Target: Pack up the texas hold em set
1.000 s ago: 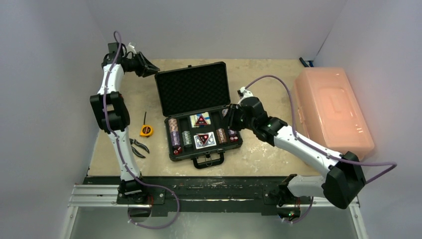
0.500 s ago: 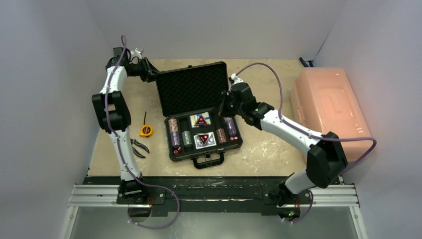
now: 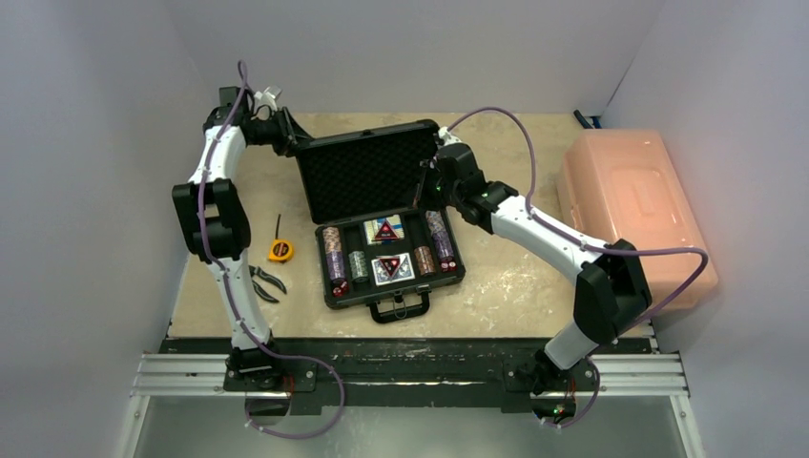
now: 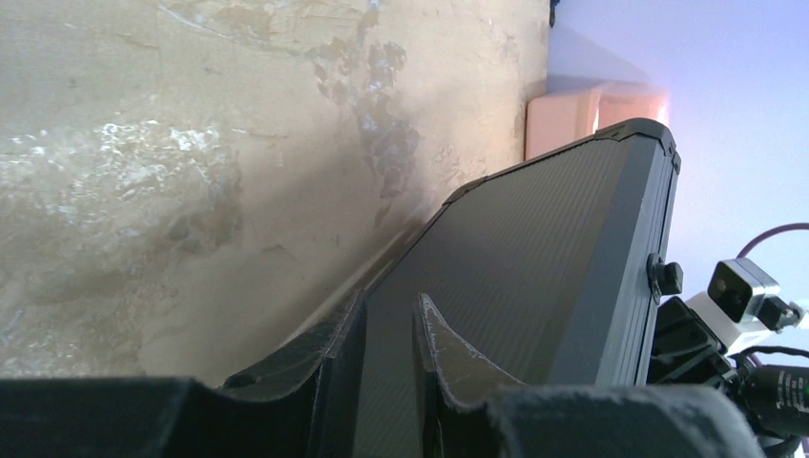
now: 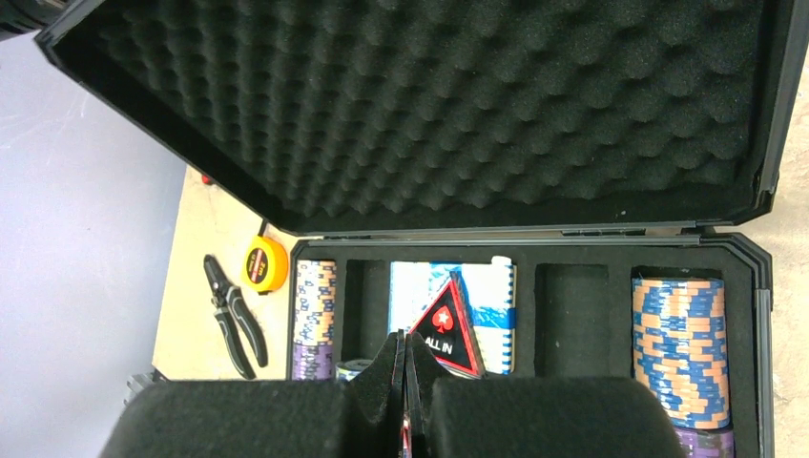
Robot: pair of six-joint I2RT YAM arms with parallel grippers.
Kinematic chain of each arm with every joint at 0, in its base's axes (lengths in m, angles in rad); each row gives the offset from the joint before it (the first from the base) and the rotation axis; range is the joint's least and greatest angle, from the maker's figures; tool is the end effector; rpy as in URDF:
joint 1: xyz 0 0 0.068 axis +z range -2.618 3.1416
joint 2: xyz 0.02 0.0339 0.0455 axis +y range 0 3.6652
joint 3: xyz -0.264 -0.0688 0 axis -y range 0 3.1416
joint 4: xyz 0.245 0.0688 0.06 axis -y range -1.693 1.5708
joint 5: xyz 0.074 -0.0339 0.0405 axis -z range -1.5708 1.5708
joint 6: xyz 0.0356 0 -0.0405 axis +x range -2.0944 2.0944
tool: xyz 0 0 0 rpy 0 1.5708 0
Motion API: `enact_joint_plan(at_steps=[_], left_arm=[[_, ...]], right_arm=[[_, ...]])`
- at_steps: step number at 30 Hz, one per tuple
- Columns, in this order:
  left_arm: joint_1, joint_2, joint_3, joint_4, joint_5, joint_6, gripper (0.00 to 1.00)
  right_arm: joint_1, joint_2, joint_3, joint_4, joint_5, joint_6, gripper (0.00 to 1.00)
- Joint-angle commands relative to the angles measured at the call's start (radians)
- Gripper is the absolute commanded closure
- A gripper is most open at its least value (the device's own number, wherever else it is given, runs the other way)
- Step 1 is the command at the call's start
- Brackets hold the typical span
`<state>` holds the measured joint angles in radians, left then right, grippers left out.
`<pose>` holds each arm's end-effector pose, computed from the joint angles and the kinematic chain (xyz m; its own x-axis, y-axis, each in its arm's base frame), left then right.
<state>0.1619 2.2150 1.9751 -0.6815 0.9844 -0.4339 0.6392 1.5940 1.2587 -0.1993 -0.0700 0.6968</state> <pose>0.4859 0.0493 0.2500 -0.8847 -0.3802 -0.2698 0.0396 0.5152 -0.8561 0.2966 0.2236 0.2977 -0.7265 0.2577 -0.6370 -0.2310 0.7815 0.5796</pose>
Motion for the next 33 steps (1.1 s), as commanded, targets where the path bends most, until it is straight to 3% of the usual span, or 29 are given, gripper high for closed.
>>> enact_joint_plan(at_steps=[1, 33], left_arm=[[-0.032, -0.099, -0.023, -0.039, 0.036, 0.050, 0.77], [-0.092, -0.271, -0.205, -0.095, -0.081, 0.129, 0.80]], right_arm=[[-0.004, -0.003, 0.042, -0.006, 0.010, 0.006, 1.00], [-0.006, 0.105, 0.243, -0.076, 0.062, 0.003, 1.00]])
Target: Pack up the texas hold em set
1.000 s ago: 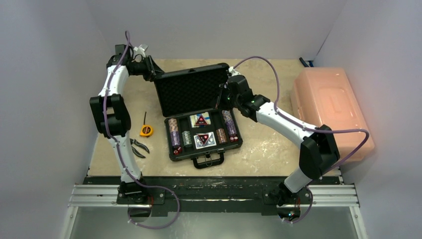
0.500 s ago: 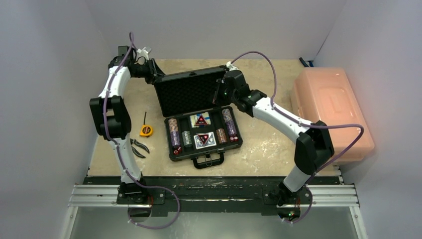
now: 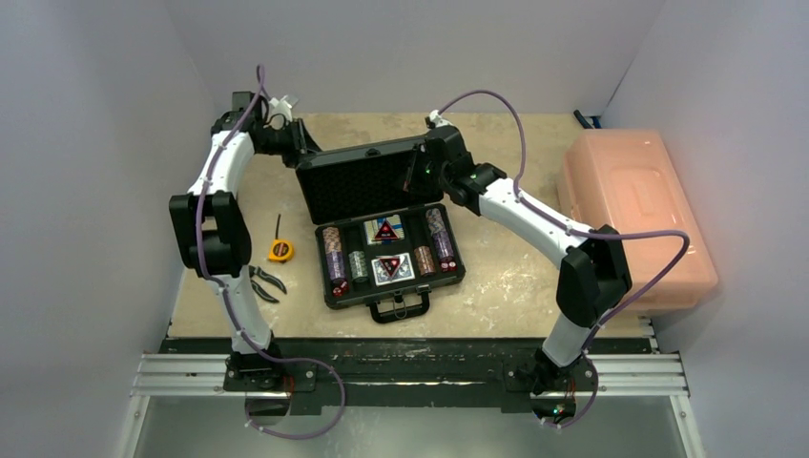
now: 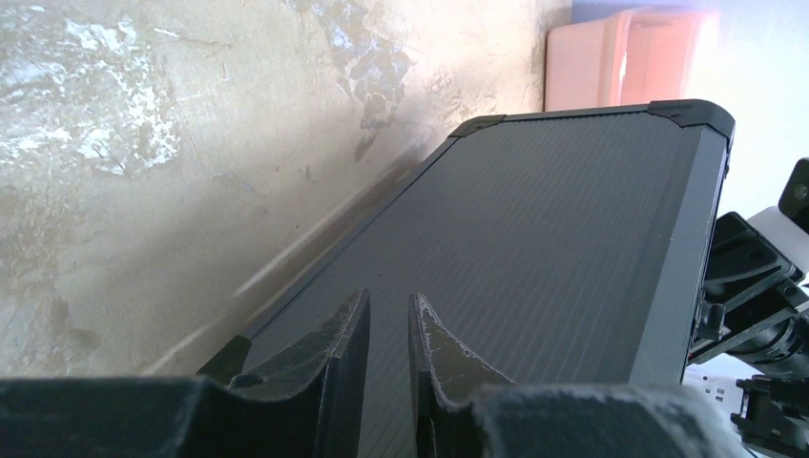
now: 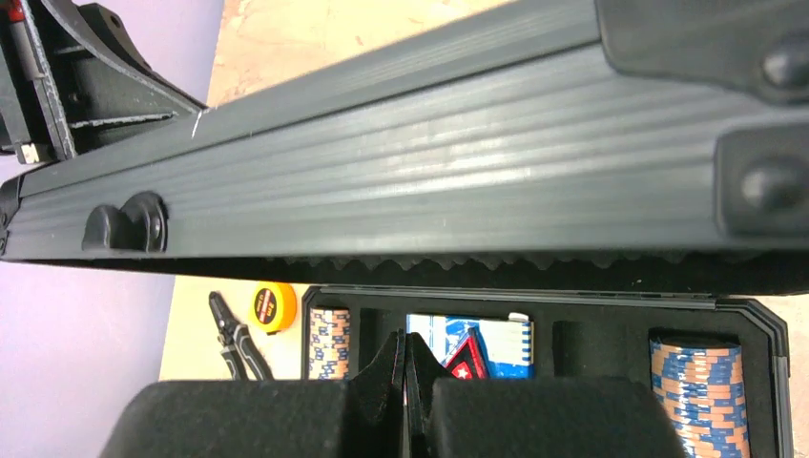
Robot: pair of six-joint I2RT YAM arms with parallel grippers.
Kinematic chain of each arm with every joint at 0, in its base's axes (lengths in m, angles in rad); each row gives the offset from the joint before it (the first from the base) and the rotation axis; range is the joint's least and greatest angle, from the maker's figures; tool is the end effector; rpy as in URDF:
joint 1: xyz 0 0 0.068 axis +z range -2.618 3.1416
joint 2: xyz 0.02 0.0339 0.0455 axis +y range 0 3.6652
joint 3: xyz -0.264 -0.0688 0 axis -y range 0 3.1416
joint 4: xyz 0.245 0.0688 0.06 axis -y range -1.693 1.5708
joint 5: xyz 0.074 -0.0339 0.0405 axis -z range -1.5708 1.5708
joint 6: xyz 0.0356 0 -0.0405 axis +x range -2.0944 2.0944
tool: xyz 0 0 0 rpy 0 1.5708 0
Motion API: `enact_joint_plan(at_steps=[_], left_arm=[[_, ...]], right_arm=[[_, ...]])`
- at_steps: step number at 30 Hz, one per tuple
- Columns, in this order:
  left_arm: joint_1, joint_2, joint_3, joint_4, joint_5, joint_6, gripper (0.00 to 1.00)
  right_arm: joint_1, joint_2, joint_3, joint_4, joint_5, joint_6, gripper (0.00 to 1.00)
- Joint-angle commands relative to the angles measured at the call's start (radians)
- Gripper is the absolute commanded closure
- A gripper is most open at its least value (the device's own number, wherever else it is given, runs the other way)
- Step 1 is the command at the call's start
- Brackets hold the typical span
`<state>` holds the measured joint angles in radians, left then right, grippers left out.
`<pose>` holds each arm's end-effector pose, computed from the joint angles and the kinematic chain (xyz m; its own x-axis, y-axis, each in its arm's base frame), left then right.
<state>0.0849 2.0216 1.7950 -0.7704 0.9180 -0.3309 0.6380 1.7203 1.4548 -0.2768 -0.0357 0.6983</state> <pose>0.4400 0.0091 0.2742 -0.9143 -0.2759 -0.2966 0.0858 0.5838 -0.8073 0.3248 0.2424 0.3116 -0.7160 0.2690 -0.6442 -0.2082 0.7986 0.5648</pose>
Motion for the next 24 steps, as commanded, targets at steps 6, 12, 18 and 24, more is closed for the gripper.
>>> enact_joint_plan(at_steps=[6, 12, 18, 24], left_arm=[[-0.032, -0.107, -0.059, -0.011, -0.029, 0.025, 0.81], [-0.056, -0.154, -0.107, -0.002, -0.048, 0.026, 0.82], [-0.075, -0.189, -0.143, 0.000, -0.058, 0.024, 0.83], [-0.104, -0.219, -0.176, 0.000, -0.070, 0.025, 0.83]], right_arm=[[-0.004, -0.060, 0.001, 0.014, 0.034, 0.001, 1.00], [-0.004, -0.104, -0.041, 0.001, 0.055, 0.001, 1.00], [-0.004, -0.177, -0.167, 0.038, 0.062, 0.001, 1.00], [-0.004, -0.260, -0.288, 0.065, 0.091, 0.107, 1.00]])
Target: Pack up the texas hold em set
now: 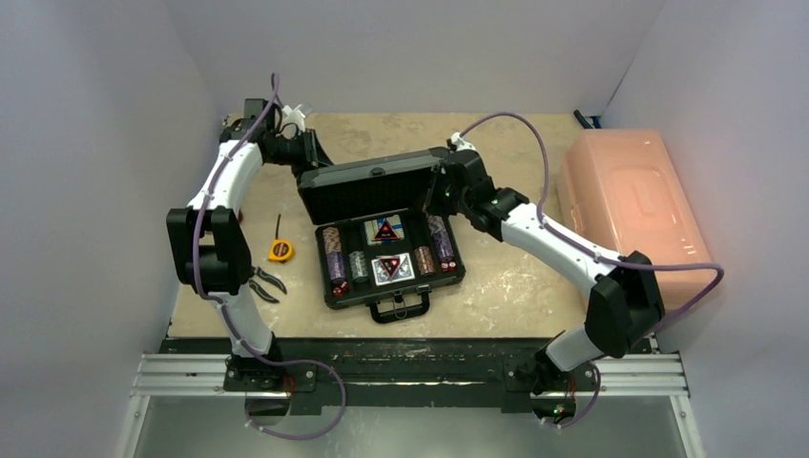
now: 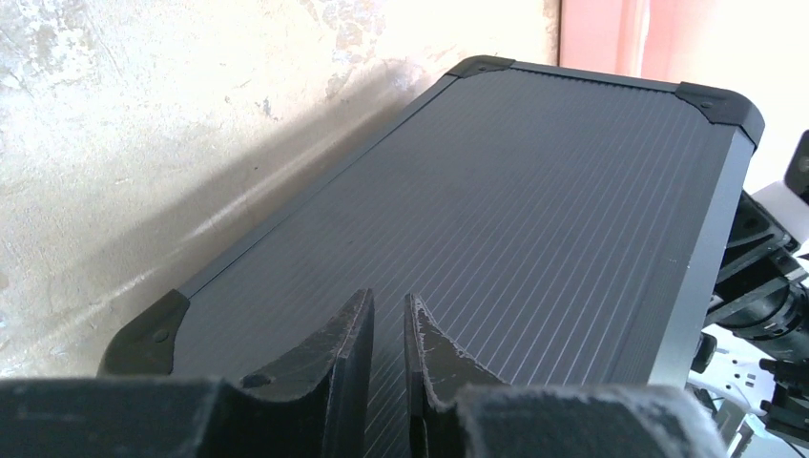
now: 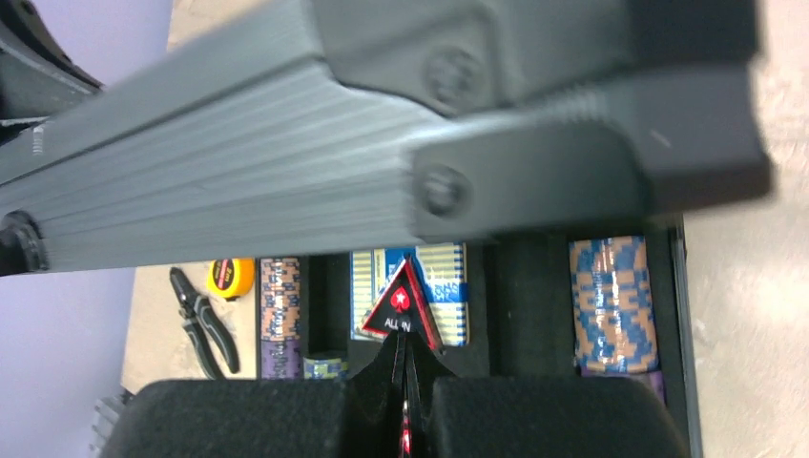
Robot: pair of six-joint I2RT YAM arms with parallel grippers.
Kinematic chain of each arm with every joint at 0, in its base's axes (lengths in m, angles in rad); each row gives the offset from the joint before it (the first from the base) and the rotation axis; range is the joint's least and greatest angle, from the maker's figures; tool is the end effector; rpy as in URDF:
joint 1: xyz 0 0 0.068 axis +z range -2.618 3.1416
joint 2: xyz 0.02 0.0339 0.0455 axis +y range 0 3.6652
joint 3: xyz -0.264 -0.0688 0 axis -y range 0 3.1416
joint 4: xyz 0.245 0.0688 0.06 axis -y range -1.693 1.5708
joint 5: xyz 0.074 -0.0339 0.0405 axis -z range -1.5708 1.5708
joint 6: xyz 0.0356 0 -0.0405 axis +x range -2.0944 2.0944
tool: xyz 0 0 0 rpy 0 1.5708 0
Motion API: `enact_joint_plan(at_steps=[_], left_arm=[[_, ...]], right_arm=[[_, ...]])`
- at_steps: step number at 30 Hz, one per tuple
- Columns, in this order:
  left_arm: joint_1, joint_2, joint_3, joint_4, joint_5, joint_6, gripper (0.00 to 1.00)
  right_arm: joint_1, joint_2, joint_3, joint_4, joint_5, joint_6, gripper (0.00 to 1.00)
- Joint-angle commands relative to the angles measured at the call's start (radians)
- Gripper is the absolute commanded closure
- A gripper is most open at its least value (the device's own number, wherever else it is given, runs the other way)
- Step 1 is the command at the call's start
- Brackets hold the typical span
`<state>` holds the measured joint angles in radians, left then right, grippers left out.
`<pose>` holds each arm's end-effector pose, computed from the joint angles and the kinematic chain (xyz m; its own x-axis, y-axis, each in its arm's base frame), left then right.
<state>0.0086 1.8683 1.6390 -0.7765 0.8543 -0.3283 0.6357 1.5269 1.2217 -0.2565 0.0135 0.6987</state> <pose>0.4020 -0.0234 0.2864 -0.9278 -0.2197 -0.3015 0.1045 0.6226 -0.7755 0.2842 0.2091 0.3025 -0.7041 0.2797 -0.6527 -0.1719 0.8247 0.5389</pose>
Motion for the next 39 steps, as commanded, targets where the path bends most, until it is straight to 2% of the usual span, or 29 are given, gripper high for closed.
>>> enact_joint_plan(at_steps=[1, 14, 29, 39], left_arm=[[-0.036, -0.069, -0.027, 0.009, -0.008, 0.021, 0.83], [-0.102, -0.134, -0.121, 0.044, -0.037, -0.003, 0.85], [-0.144, -0.186, -0.190, 0.053, -0.054, -0.004, 0.85], [-0.205, -0.238, -0.273, 0.080, -0.082, -0.015, 0.86]], right_arm=[[-0.002, -0.081, -0.069, 0.046, 0.048, 0.141, 1.00], [-0.003, -0.230, -0.195, 0.001, 0.143, 0.217, 1.00], [-0.016, -0.286, -0.219, -0.044, 0.202, 0.221, 1.00], [-0.022, -0.333, -0.309, -0.025, 0.180, 0.237, 1.00]])
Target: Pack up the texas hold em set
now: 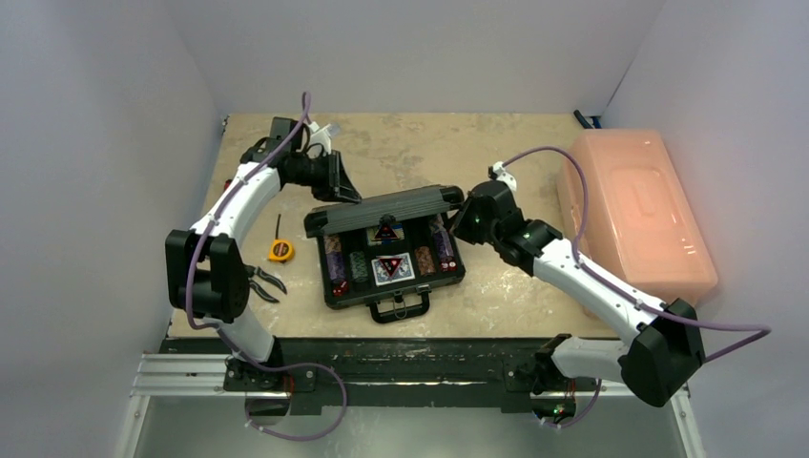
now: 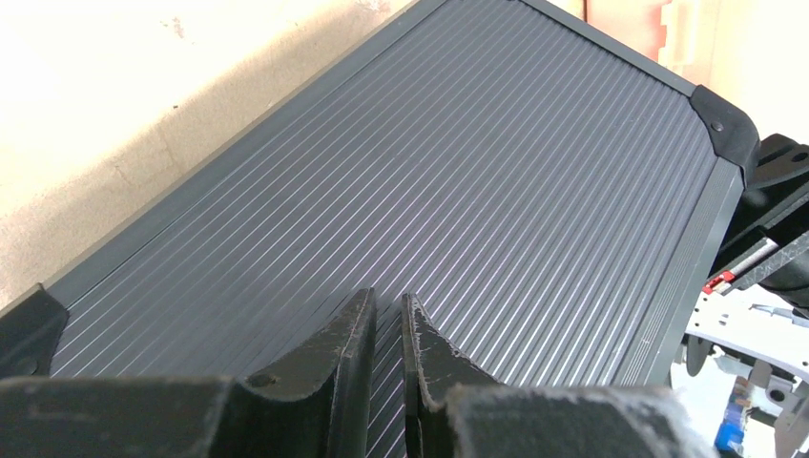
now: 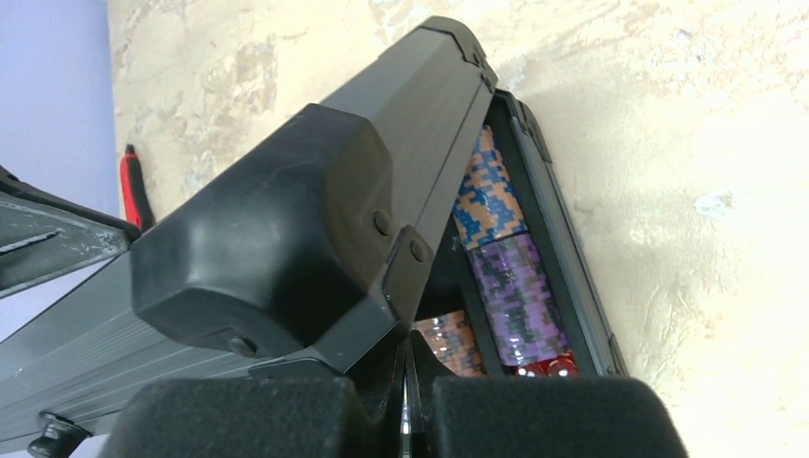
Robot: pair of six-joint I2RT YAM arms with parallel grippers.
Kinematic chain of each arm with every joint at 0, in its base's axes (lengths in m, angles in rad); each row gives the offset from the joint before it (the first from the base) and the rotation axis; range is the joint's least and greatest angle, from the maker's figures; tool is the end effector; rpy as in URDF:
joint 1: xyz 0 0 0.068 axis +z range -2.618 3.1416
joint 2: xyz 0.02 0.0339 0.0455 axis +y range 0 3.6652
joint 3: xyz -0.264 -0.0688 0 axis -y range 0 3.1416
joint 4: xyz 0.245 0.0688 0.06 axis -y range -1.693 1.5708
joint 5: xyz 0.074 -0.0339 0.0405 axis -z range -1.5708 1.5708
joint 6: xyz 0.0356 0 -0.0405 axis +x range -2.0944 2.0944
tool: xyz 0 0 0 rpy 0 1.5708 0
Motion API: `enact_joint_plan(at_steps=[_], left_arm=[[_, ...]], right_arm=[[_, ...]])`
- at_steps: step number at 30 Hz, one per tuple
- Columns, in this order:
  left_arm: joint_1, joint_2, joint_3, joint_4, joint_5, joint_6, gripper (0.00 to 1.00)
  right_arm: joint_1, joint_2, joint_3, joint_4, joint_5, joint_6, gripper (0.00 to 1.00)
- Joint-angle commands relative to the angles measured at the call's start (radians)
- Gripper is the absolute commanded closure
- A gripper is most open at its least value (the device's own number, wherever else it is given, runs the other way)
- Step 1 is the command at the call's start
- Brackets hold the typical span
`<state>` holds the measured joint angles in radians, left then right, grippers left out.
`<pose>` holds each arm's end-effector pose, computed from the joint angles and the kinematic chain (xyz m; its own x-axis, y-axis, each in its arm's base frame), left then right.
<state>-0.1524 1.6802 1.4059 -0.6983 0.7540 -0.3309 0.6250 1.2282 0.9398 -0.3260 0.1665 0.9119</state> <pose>0.3494 -0.0783 0.2847 -0.9322 -0.0964 -0.3488 0.1997 0.6668 -0.7180 0.2244 0.1546 0.2871 -0.6556 0.4885 -0.5758 0.0836 0.8048 0.5876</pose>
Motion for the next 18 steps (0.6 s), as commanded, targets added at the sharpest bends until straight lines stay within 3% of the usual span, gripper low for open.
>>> enact_joint_plan(at_steps=[1, 18], left_arm=[[-0.050, -0.055, -0.050, 0.008, 0.016, -0.014, 0.86], [-0.151, -0.093, -0.167, 0.074, -0.029, -0.044, 0.87]], right_arm=[[-0.013, -0.040, -0.038, 0.050, 0.023, 0.027, 1.00], [-0.011, -0.131, -0.202, 0.070, 0.021, 0.060, 1.00]])
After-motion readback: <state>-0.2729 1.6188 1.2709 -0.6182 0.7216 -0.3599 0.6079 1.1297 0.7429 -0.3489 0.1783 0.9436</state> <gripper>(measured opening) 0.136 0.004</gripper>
